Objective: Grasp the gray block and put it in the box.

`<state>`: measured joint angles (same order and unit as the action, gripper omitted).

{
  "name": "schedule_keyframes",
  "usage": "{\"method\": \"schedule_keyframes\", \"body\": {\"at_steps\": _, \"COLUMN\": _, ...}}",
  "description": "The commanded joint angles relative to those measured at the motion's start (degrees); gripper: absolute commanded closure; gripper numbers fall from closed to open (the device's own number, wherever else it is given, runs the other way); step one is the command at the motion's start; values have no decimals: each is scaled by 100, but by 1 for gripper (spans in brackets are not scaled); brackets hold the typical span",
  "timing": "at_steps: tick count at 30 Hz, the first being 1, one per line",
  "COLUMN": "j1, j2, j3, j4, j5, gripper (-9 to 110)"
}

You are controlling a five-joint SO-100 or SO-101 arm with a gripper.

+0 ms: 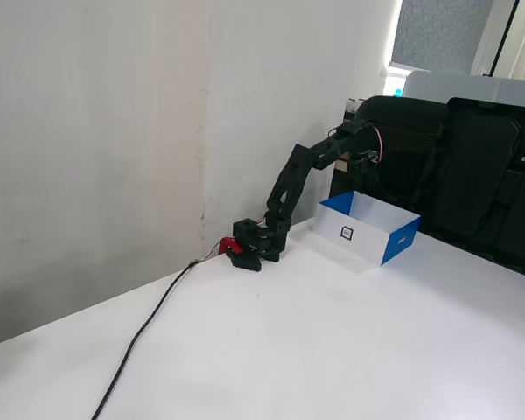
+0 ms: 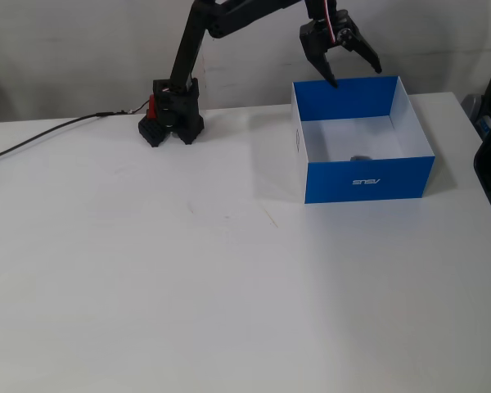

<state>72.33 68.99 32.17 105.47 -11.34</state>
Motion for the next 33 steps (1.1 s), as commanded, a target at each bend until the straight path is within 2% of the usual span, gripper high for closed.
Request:
{"method": "schedule_keyframes", "body": {"at_steps": 1, "j1": -62, "j2": 149, "j3": -457, "j4": 211, "j5": 18, "gripper": 70}}
{"method": "schedule_keyframes", "body": {"at_steps": 10, "j1": -738, "j2": 562, "j3": -396, "j4": 246, "j5": 229, "gripper": 101}}
{"method": "schedule_keyframes", "body": {"at_steps": 22, "j1": -2777, "j2": 1811, "j3": 650, "j4": 246, "j5": 264, "gripper": 101}}
{"method": "schedule_keyframes", "body": {"at_steps": 33, "j1": -5045, "j2": 2188, "j3": 1389, "j4": 9, "j5": 413, "gripper": 101}}
